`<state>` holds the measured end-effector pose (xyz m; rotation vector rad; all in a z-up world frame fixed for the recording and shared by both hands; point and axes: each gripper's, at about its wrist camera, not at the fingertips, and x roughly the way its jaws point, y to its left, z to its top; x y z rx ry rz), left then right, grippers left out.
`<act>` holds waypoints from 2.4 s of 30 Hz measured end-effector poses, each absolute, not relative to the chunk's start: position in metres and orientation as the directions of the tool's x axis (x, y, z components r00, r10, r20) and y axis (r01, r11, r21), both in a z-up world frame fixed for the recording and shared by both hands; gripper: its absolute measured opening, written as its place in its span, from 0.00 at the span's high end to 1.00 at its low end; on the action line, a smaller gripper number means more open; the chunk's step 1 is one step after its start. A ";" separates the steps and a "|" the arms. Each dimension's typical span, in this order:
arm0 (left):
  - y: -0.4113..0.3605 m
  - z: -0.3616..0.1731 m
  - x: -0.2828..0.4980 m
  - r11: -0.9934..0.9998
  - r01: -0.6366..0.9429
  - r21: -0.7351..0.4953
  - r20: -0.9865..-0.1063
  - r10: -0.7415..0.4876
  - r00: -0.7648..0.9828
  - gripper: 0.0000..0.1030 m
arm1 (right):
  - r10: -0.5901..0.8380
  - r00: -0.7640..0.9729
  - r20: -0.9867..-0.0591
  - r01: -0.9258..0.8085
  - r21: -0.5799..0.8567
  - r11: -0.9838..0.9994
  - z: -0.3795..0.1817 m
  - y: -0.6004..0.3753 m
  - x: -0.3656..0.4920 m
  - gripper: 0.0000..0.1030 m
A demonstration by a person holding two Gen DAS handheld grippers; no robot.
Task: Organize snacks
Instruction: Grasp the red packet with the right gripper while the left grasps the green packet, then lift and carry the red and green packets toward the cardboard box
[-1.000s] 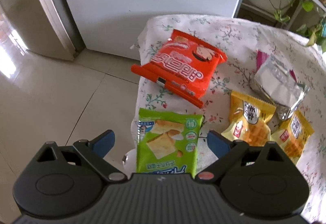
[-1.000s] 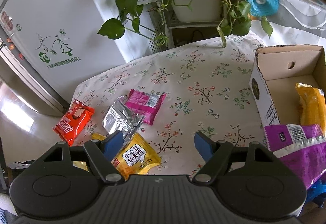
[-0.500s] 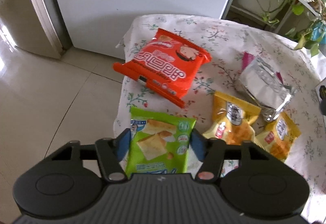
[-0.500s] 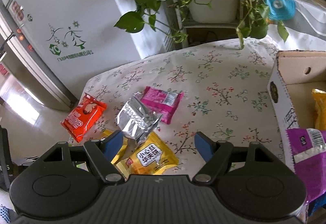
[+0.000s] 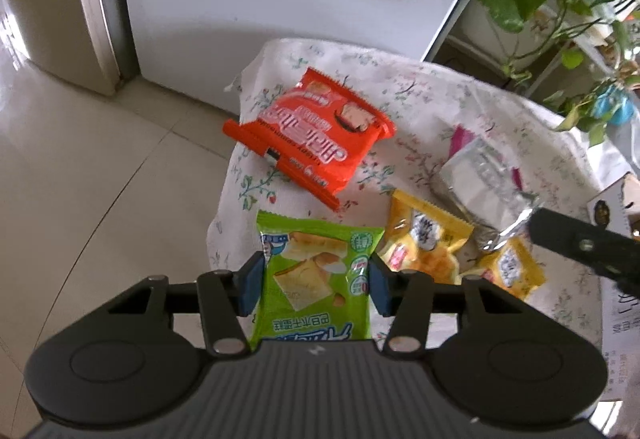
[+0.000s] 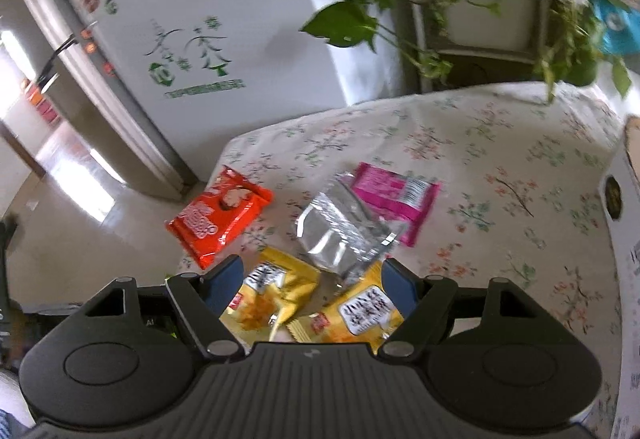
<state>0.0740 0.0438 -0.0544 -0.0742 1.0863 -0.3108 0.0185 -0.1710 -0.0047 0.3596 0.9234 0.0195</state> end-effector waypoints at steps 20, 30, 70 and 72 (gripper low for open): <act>0.105 -0.028 0.090 0.963 0.091 -0.253 -0.816 -0.263 0.516 0.50 | 0.236 0.528 -0.816 0.171 0.374 0.911 -0.029 -0.095 0.090 0.21; 0.135 -0.016 0.096 0.968 0.014 -0.251 -0.796 -0.215 0.566 0.50 | 0.143 0.470 -0.871 0.373 0.342 0.862 -0.051 -0.074 0.133 0.17; 0.095 0.014 0.085 0.952 0.076 -0.296 -0.767 -0.284 0.575 0.50 | -0.032 0.498 -0.867 0.304 0.139 0.943 -0.005 -0.092 0.079 0.30; 0.084 0.014 0.082 0.954 0.095 -0.284 -0.770 -0.286 0.571 0.50 | -0.048 0.505 -0.862 0.301 0.123 0.946 0.000 -0.101 0.067 0.30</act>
